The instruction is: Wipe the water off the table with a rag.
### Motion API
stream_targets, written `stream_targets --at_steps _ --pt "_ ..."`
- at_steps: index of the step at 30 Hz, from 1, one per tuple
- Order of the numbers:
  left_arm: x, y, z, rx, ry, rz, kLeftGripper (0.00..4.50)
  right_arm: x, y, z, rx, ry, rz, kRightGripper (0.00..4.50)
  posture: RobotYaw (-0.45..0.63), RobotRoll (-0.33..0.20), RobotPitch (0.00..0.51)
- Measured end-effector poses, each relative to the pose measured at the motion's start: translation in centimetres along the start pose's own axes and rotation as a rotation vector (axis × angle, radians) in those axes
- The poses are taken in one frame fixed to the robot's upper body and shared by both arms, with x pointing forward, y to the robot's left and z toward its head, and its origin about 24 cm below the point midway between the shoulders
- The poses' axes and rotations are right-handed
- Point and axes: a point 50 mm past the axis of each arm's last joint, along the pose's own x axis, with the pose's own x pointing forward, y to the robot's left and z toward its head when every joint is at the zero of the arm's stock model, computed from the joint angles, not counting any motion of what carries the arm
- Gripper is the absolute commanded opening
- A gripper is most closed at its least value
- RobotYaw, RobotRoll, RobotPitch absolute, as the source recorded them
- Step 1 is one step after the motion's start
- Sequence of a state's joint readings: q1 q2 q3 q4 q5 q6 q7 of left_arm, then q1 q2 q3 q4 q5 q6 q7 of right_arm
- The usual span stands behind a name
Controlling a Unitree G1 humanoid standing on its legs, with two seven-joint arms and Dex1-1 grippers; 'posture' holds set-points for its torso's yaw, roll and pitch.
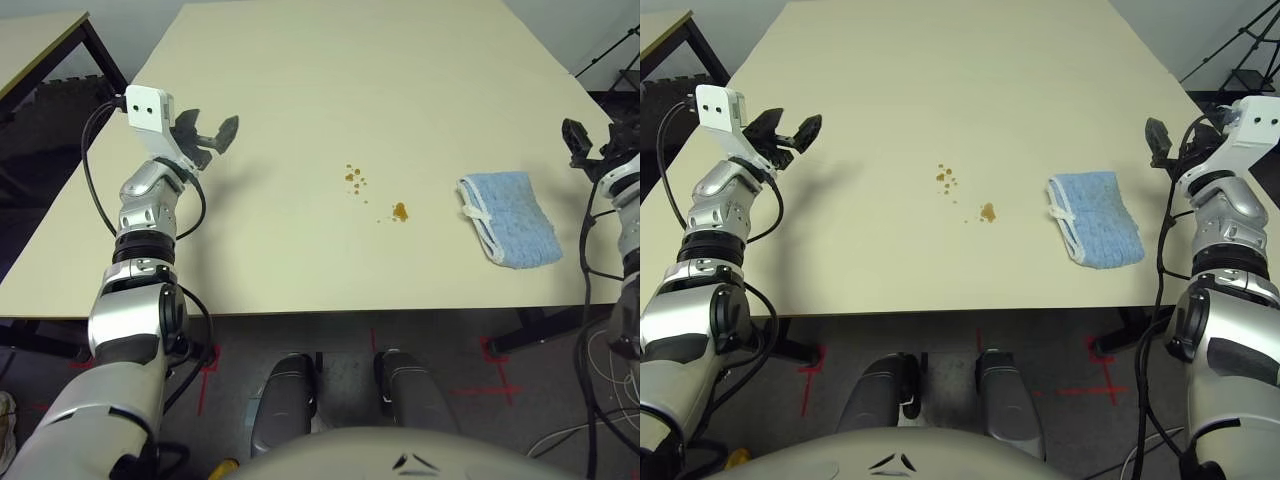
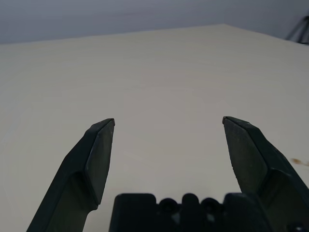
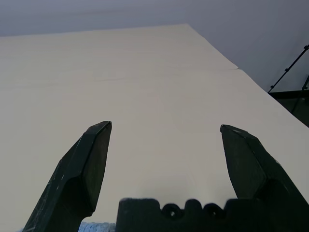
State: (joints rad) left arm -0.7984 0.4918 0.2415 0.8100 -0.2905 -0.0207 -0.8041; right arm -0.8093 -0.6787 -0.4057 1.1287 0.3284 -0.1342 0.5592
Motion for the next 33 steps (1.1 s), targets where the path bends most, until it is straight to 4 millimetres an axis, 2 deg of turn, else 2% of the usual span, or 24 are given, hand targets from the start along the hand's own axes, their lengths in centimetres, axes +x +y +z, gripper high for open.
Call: stream_targets --at_steps 1,5,10,17,21,27,33 --pt "-0.4 -1.5 -0.7 -0.002 0.041 -0.162 4.50 0.0 0.0 0.1 0.001 0.000 0.002 4.49 -0.13 0.000 0.113" --pt "-1.4 -3.8 -1.7 -0.069 0.103 -0.384 4.50 0.1 0.1 0.1 0.004 0.007 0.013 4.49 -0.13 0.000 0.112" --pt "-1.9 -5.1 -0.7 -0.085 0.138 -0.556 4.50 -0.1 -0.3 0.2 0.010 0.032 0.011 4.49 -0.15 0.000 0.115" --pt "-1.8 -5.7 -1.7 -0.064 0.206 -0.606 4.50 -0.6 -1.0 0.4 0.049 0.147 0.090 4.49 -0.17 0.000 0.111" --pt "-1.3 -6.1 -2.1 -0.019 0.217 -0.620 4.50 -1.4 -1.0 0.5 0.055 0.259 0.208 4.49 -0.18 0.000 0.108" --pt "-0.7 -6.1 -2.3 0.007 0.220 -0.599 4.50 -2.9 -0.2 -1.5 0.096 0.455 0.328 4.49 -0.19 0.000 0.104" --pt "-0.3 -6.5 -2.4 0.012 0.208 -0.610 4.50 -3.7 0.1 -3.3 0.106 0.516 0.314 4.49 -0.19 0.000 0.100"
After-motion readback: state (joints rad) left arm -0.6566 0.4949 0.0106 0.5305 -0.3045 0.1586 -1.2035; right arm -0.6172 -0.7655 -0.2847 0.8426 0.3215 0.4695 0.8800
